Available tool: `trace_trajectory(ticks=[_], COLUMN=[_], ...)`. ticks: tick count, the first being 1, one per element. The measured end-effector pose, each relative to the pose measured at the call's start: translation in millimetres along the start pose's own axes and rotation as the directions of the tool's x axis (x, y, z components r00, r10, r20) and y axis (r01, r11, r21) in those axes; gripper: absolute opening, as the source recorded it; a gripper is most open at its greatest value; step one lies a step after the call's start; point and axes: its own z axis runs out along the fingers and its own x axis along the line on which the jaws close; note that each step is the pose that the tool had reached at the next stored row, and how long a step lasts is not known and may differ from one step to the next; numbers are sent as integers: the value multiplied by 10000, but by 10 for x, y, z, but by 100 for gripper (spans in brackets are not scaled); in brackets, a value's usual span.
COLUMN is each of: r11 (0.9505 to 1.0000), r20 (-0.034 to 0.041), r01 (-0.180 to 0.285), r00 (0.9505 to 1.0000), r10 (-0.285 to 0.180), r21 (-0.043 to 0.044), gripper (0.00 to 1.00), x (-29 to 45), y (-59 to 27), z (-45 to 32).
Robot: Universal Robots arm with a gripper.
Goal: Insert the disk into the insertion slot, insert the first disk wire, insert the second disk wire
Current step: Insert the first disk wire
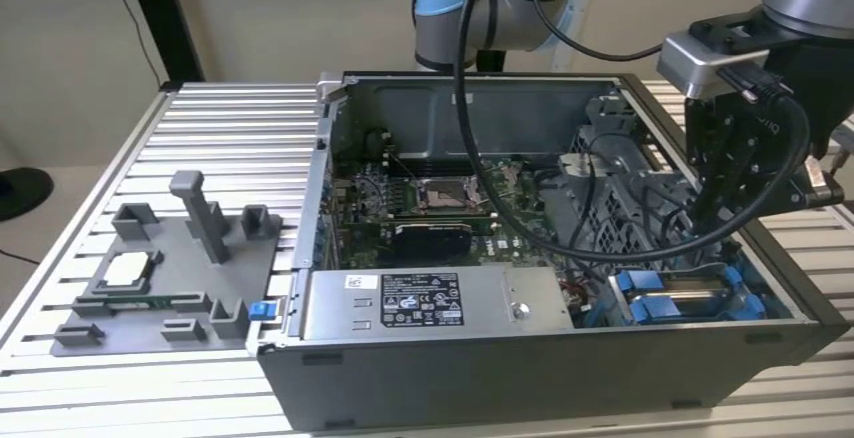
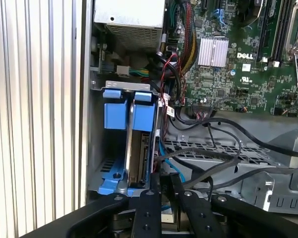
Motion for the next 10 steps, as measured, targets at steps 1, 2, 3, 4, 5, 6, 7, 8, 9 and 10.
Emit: trace_trajectory(ticks=[1,2,3,4,5,6,7,8,9,10], r11=[10000,10000,10000,10000,10000,10000,10000,10000,10000,10000], r20=[0,0,-1,-1,-1,-1,0,3,2,-1], r01=[-1,0,0,0,0,-1,-5,-10,-17,-31], r00=[10000,10000,10000,10000,10000,10000,10000,10000,10000,10000], r10=[1,0,0,0,0,1,5,10,17,31], r21=[0,0,0,0,0,0,-1,-6,-14,-27], gripper=[0,0,0,0,0,0,0,0,0,0], x=[0,0,0,0,0,0,0,1,1,1], y=[0,0,0,0,0,0,0,1,2,2], z=[0,0,0,0,0,0,3,10,19,30])
